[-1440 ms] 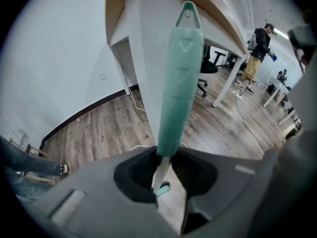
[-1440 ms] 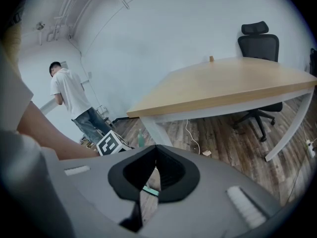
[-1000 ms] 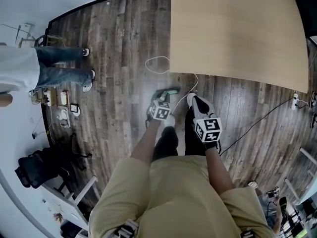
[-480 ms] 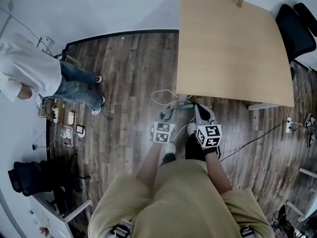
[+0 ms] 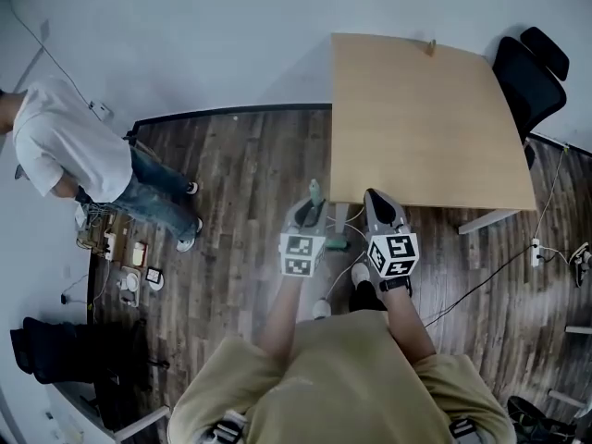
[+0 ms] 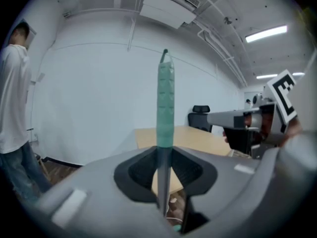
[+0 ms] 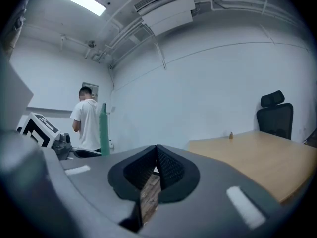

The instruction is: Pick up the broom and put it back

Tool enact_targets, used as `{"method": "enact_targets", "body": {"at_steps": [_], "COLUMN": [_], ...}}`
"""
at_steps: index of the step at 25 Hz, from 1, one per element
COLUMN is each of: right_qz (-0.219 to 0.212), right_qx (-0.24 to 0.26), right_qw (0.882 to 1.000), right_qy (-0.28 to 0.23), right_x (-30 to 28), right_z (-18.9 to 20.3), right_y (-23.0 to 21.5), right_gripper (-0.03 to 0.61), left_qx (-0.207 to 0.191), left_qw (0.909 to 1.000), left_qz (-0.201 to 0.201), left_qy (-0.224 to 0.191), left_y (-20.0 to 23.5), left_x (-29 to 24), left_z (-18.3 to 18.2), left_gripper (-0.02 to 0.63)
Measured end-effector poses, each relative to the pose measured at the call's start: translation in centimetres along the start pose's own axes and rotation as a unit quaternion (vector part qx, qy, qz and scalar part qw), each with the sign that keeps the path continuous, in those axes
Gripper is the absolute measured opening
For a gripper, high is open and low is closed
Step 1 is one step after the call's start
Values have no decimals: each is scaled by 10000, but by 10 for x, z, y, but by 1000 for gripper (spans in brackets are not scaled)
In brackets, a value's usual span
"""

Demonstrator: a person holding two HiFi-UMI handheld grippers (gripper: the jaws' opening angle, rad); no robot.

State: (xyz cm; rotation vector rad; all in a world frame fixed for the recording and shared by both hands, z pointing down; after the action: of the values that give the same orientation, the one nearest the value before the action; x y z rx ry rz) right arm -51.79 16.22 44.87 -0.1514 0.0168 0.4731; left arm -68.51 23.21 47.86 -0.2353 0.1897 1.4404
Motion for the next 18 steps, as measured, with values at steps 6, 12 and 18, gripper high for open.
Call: {"method": "enact_targets", "body": {"at_steps": [6,12,18], "right_qz": [1,512,962], "right_qx": [217,316,343], "right_qw": [9987,9960,9907], "right_qy": [-465,-656,-901], "right_x": [19,63,117], "right_z": [-41,-50,-60], "right_y": [41,63,54], "right_gripper": [5,5,5], "left_qx": [281,171,-19], "left_qw": [9971,9919,9877], "left_qz": [283,559,908], "left_qy": [-644,-1124,-1269], "left_y": [8,-2,-46], "left_x": [42,76,86], "left_z": [-50,-72,-83], "left_gripper": [83,83,83]}}
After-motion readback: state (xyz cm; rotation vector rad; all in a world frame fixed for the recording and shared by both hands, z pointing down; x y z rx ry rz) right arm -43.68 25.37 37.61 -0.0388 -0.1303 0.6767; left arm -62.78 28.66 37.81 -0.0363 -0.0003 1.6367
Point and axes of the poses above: the fingertips, and each gripper's own axes: x backward along the fingers, y to its left, z out of its underside, the point moved 8 cm from there along x, backward along the fingers, and after that the axes turned 12 degrees about -z, right-handed, at the moved point
